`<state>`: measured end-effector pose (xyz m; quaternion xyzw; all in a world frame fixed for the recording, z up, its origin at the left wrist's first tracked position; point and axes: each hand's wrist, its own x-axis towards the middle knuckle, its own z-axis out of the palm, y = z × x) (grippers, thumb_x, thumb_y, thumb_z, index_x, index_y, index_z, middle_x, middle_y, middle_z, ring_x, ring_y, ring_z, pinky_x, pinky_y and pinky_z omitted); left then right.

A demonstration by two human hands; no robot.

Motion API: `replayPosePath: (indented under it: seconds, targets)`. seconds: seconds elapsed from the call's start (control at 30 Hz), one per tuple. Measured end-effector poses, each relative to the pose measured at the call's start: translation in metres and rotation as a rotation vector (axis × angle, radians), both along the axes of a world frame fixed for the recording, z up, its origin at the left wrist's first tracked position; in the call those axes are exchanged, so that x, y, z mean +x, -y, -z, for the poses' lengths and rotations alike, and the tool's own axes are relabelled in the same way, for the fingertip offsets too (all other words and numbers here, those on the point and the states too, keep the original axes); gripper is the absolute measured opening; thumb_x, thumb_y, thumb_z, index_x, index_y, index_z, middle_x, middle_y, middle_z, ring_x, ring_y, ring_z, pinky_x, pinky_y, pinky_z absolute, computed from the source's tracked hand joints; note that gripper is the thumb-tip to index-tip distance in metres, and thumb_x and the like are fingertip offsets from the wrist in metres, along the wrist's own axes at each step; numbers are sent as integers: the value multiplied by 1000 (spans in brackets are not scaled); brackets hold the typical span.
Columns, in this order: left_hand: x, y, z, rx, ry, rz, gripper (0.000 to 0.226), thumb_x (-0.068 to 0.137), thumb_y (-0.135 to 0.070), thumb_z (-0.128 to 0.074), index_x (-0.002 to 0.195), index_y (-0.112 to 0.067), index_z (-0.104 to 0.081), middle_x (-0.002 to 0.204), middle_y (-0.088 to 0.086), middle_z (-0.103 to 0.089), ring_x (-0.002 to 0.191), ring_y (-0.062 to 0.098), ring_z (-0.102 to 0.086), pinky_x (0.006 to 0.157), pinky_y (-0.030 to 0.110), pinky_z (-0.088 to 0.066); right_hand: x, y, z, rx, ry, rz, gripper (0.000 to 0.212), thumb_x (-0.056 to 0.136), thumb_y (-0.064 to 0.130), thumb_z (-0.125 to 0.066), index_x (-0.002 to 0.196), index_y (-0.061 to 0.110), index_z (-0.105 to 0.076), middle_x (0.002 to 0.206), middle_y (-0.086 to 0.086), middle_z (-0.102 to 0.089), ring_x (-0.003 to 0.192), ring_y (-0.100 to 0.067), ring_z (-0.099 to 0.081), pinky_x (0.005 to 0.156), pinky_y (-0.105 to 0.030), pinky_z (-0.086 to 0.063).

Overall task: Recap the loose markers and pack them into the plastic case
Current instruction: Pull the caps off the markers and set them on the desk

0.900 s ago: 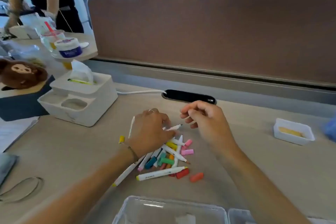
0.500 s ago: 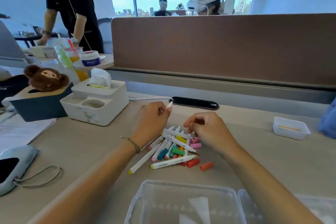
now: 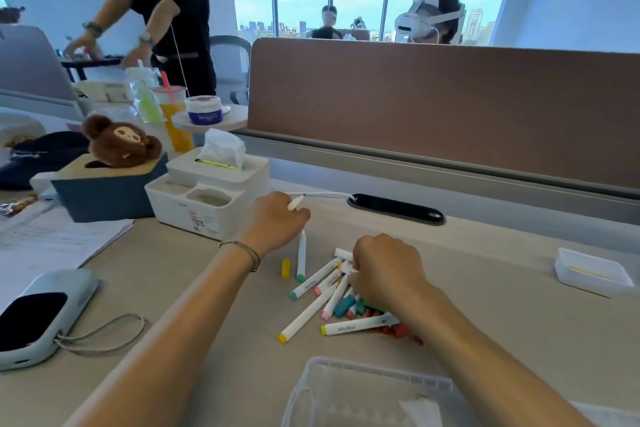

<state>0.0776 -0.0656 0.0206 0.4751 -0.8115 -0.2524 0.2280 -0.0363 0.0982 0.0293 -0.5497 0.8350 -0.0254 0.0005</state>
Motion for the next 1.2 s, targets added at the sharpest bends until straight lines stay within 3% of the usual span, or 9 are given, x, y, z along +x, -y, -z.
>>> replayPosePath:
  seconds: [0.13, 0.23, 0.33, 0.47, 0.63, 0.77, 0.9, 1.03, 1.2]
  targets:
    - [0, 7, 13, -23, 185, -5, 31, 88, -43, -63, 77, -16, -54, 73, 2, -54, 66, 17, -52, 59, 29, -40, 4, -1, -12, -49, 68, -16, 13, 101, 31, -57, 105, 25, -67, 90, 2, -65, 77, -17, -60, 66, -32, -47]
    - [-2, 9, 25, -55, 315, 38, 36, 85, -53, -61, 83, -18, -52, 89, 3, -62, 79, 21, -57, 72, 31, -51, 4, -17, -31, -212, 435, 11, 13, 103, 31, -55, 95, 28, -65, 73, 4, -72, 62, -8, -67, 58, -31, -51]
    - [-2, 9, 32, -107, 403, 46, 39, 86, -55, -63, 89, -19, -48, 87, 0, -54, 80, 20, -54, 69, 29, -45, -1, -35, -43, -275, 688, 22, 17, 99, 15, -57, 96, 28, -68, 79, 5, -77, 71, -10, -74, 71, -37, -64]
    - [-4, 5, 38, -127, 388, 29, 39, 84, -54, -67, 86, -21, -46, 80, -2, -50, 78, 18, -54, 65, 29, -43, -13, -44, -41, -250, 803, 27, 34, 100, 6, -52, 107, 29, -76, 94, 8, -78, 87, -13, -75, 78, -35, -64]
    - [-7, 1, 34, -127, 332, 37, 31, 92, -48, -62, 85, -19, -50, 79, -1, -53, 77, 17, -57, 68, 29, -50, -27, -47, -31, -383, 855, 121, 22, 101, 16, -59, 93, 21, -79, 85, 7, -79, 82, -19, -75, 76, -37, -65]
    - [-9, -6, 26, 18, 19, 67, 33, 99, -37, -47, 93, -8, -63, 85, 9, -63, 73, 21, -56, 70, 36, -47, -38, -51, -28, -460, 983, 227, 10, 99, 5, -62, 103, 11, -68, 81, -3, -79, 78, -27, -75, 75, -41, -65]
    - [-15, -26, 12, 457, -421, 186, 23, 105, -26, -35, 104, -9, -51, 74, 10, -66, 67, 31, -63, 70, 43, -55, -47, -57, -33, -442, 1192, 311, 44, 94, -7, -62, 127, 22, -54, 89, -14, -78, 75, -29, -78, 65, -36, -64]
    - [-31, -37, 8, 762, -558, 300, 9, 104, -14, -39, 107, -13, -47, 64, 6, -58, 58, 23, -61, 60, 34, -56, -54, -64, -35, -340, 1248, 369, 52, 95, -12, -53, 128, 28, -51, 99, -21, -72, 75, -33, -78, 65, -39, -65]
    - [-57, -36, 7, 36, 61, 476, 13, 93, -22, -63, 103, -16, -69, 91, -1, -61, 76, 9, -53, 69, 19, -45, -65, -69, -34, -344, 1211, 417, 46, 89, -13, -45, 125, 16, -52, 99, -25, -68, 69, -35, -77, 54, -36, -63]
